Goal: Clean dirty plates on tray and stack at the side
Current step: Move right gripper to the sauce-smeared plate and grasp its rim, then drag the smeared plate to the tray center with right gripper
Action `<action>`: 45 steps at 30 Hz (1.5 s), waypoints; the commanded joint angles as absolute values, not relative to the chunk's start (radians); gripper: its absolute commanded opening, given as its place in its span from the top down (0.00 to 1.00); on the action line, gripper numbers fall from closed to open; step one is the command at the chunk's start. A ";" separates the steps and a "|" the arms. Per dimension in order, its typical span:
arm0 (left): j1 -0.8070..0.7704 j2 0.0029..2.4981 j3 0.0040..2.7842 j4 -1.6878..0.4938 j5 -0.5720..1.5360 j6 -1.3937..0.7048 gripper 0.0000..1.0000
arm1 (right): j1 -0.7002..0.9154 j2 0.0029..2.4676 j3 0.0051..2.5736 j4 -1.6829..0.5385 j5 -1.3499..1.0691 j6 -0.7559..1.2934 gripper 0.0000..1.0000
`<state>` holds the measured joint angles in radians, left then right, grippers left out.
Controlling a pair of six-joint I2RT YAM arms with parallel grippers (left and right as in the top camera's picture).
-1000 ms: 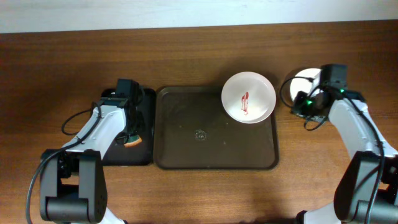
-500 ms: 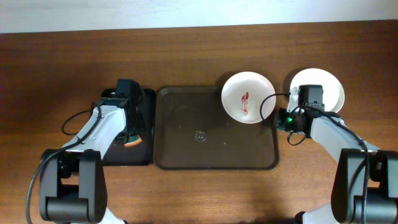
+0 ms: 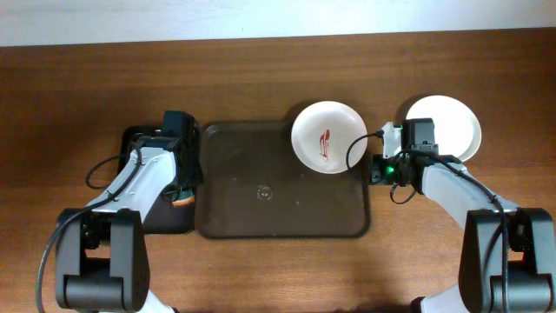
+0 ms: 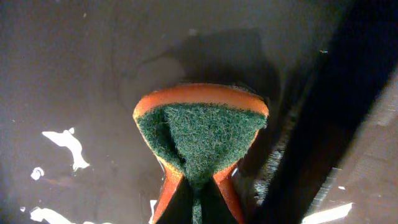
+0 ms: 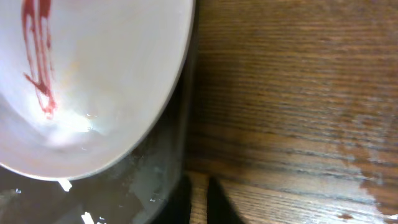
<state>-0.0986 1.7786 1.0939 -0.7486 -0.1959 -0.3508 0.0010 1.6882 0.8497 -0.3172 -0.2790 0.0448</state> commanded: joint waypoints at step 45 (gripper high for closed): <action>-0.095 1.790 1.087 -0.758 -0.199 -0.336 1.00 | 0.107 2.221 1.649 -0.931 -0.281 -0.120 0.96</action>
<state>-0.0986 1.7790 1.0908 -0.7547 -0.1993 -0.3504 0.0860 2.2005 1.6573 -0.9184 -0.2901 -0.1680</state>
